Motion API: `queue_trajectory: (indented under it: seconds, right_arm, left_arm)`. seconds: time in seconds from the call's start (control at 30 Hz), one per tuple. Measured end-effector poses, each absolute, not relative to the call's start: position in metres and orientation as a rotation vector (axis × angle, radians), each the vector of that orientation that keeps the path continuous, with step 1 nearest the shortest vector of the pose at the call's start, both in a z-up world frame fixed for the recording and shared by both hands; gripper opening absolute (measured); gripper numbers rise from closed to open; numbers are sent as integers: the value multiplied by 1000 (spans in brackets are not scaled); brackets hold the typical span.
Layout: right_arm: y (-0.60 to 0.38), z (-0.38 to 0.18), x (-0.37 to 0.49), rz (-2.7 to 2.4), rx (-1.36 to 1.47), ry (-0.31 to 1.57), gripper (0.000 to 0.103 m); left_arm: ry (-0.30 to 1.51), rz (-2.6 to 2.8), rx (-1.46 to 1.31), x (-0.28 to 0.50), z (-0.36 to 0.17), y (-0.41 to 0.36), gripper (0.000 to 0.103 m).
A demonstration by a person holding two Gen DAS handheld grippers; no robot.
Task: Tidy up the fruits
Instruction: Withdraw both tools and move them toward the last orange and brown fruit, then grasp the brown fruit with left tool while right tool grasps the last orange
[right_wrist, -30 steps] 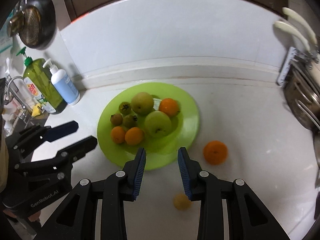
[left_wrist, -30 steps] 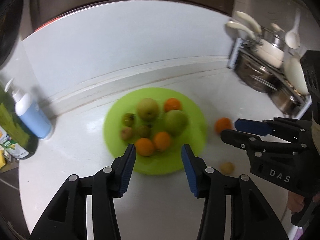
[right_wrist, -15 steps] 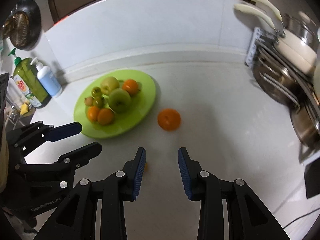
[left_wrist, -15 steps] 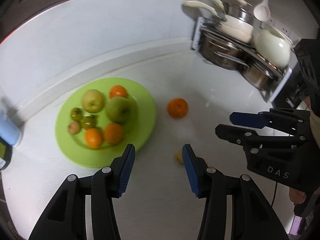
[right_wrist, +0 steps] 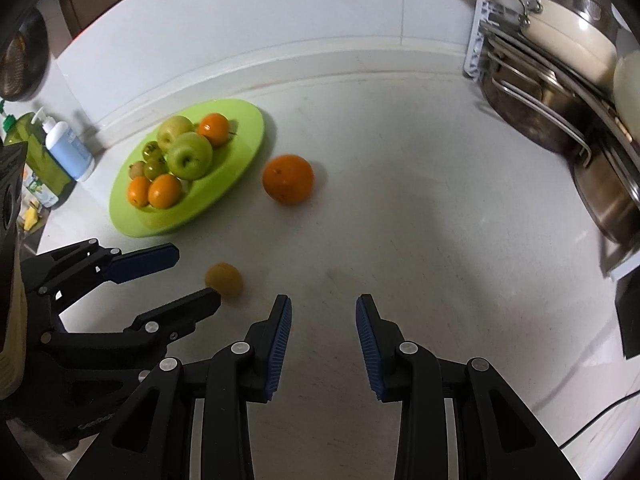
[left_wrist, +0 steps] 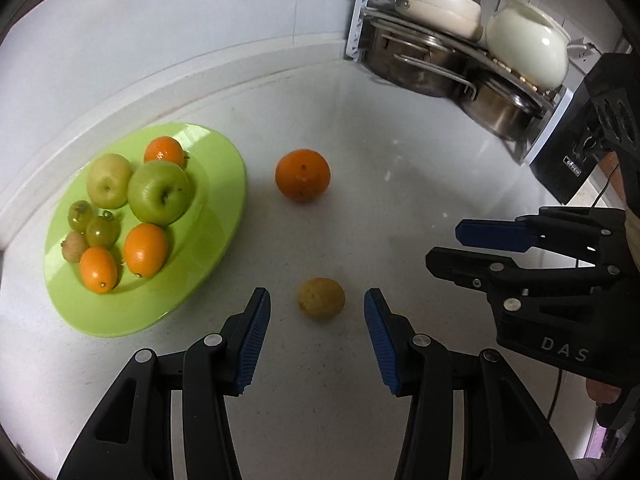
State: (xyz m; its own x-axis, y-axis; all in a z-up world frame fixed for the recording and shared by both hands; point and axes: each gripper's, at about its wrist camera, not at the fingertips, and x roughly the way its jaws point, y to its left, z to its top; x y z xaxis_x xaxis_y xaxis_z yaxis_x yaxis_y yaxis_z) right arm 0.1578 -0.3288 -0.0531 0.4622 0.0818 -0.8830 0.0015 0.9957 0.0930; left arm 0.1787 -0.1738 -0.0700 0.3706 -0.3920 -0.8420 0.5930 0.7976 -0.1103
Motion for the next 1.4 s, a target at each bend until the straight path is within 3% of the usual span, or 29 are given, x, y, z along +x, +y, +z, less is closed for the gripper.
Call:
queue_trajectory:
  seconds: [0.3,0.6,1.4]
  right_arm:
    - [-333,-66,162,47,93,1117,35]
    - [-333,-70,167,48,103,1130,35]
    - [-317,-64,226,143,95,1100,35]
  left_arm:
    - [1035,-629,255,186,-87,-180,46]
    - [1051,-642,246,190,-94,-185,30]
    - [1000,-472,205,227,-55,-162,30]
